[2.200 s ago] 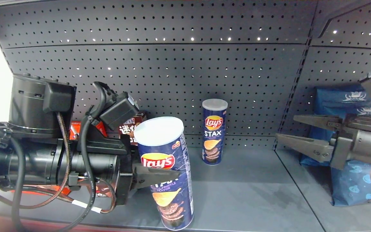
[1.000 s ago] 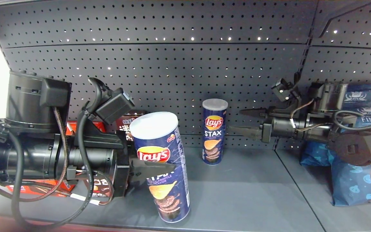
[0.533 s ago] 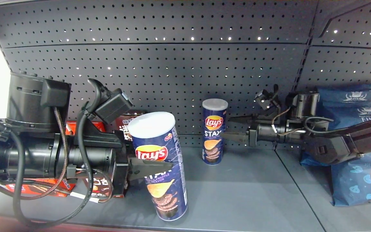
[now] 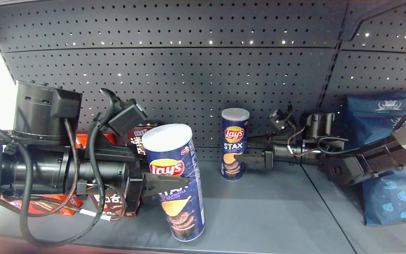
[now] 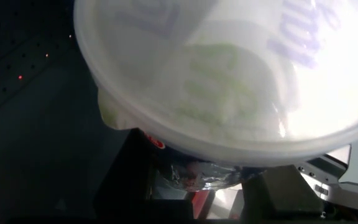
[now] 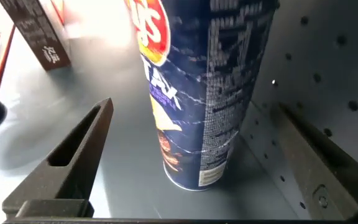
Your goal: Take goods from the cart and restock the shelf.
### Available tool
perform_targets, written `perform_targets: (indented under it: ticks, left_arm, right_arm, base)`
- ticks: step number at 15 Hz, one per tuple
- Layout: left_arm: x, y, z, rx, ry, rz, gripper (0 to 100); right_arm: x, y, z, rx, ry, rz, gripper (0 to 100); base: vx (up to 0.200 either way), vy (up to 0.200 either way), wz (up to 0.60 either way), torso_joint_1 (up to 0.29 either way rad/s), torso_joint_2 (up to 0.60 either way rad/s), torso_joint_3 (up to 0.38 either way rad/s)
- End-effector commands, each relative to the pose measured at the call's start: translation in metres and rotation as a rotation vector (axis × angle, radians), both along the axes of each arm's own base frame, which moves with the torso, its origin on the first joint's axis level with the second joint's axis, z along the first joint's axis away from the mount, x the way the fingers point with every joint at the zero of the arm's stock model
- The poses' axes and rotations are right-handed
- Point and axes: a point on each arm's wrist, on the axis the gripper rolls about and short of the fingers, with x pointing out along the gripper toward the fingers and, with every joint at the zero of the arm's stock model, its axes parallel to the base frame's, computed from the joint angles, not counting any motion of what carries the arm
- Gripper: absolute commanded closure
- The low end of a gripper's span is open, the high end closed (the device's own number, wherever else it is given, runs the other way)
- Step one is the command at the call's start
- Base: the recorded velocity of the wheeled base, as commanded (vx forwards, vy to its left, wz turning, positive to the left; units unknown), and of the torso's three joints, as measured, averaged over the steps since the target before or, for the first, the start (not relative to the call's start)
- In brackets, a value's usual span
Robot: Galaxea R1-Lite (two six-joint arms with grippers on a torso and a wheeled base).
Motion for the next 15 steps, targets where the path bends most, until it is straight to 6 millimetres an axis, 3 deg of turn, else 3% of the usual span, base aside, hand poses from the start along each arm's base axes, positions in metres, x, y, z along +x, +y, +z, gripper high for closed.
perform_targets:
  ticks: [1,15]
  left_arm:
    - [0.001,0.0,-0.001,0.001,0.002,0.002,100]
    - [0.004,0.005,-0.001,0.002,0.004,0.024,100]
  right_arm:
    - [0.003,0.007,-0.009,-0.006,0.015,0.014,0]
    - [0.04,0.031,-0.044,-0.006,0.023,0.035,0]
  base:
    - [0.0,0.0,0.0,0.0,0.0,0.0]
    - [0.0,0.0,0.0,0.0,0.0,0.0]
